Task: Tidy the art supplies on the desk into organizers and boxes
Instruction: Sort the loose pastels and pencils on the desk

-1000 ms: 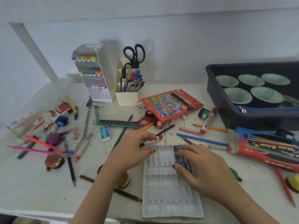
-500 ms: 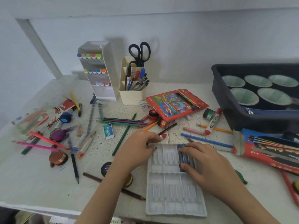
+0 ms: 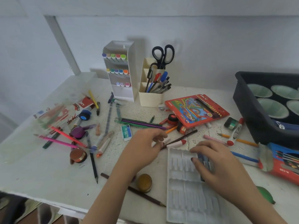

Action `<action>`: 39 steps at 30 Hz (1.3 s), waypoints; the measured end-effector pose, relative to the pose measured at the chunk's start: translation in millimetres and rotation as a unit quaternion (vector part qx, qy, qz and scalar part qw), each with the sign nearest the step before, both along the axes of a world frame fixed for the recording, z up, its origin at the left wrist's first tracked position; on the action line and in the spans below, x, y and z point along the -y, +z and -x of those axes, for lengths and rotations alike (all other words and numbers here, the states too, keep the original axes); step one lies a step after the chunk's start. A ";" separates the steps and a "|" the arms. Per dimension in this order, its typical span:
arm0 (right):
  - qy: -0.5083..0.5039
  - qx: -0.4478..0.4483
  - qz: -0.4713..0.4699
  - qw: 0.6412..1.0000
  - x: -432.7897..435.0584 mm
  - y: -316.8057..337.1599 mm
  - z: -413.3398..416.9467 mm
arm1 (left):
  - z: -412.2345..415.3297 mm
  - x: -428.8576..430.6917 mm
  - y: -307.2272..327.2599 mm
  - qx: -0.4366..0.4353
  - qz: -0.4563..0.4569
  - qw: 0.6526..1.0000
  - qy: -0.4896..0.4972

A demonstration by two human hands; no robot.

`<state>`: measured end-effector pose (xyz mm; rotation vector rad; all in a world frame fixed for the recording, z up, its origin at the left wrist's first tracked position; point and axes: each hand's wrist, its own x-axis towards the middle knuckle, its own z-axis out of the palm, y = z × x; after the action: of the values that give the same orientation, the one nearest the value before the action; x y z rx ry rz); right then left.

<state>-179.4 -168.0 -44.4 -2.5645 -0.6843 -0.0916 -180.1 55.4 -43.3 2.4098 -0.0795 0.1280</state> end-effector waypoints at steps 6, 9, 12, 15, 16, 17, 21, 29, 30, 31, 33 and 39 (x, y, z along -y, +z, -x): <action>0.034 -0.060 -0.053 0.996 -64.4 15.2 -15.5 | 12.3 -65.1 14.6 0.019 -0.027 0.993 0.111; 0.048 -0.101 -0.038 0.993 -109.7 20.6 -26.0 | 17.9 -104.3 18.7 0.029 -0.062 0.969 0.238; 0.054 -0.128 -0.002 0.990 -154.7 21.1 -38.6 | 20.9 -137.8 19.5 -0.007 -0.103 0.940 0.325; 0.047 -0.176 0.044 0.982 -197.7 17.1 -49.5 | 19.0 -161.4 18.1 -0.077 -0.146 0.932 0.324; 0.047 -0.190 0.061 0.979 -208.3 15.2 -52.3 | 18.2 -164.6 17.6 -0.088 -0.148 0.932 0.318; 0.043 -0.201 0.070 0.976 -218.6 12.2 -55.1 | 17.8 -167.9 16.7 -0.094 -0.149 0.934 0.311; 0.011 -0.237 0.046 0.970 -242.6 3.2 -62.2 | 17.5 -175.8 9.0 -0.096 -0.119 0.958 0.244; -0.074 -0.185 0.010 0.980 -229.7 18.3 -73.2 | 17.7 -189.4 13.7 -0.076 0.099 0.985 0.118; -0.086 -0.173 0.018 0.981 -222.9 23.2 -75.4 | 16.3 -192.4 16.5 -0.065 0.098 0.987 0.105; -0.098 -0.160 0.037 0.982 -215.3 27.6 -76.5 | 14.4 -195.0 18.9 -0.055 0.094 0.989 0.097; -0.125 -0.137 0.090 0.978 -200.4 34.4 -76.5 | 9.8 -199.4 21.8 -0.038 0.075 0.993 0.087; -0.235 -0.049 0.198 0.950 -183.0 34.7 -61.9 | -9.0 -202.2 17.0 -0.076 -0.017 0.997 -0.008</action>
<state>-117.5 15.0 -9.7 -3.0457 -0.0381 0.0209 -171.1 257.6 -26.2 2.4436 -0.0315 -0.0658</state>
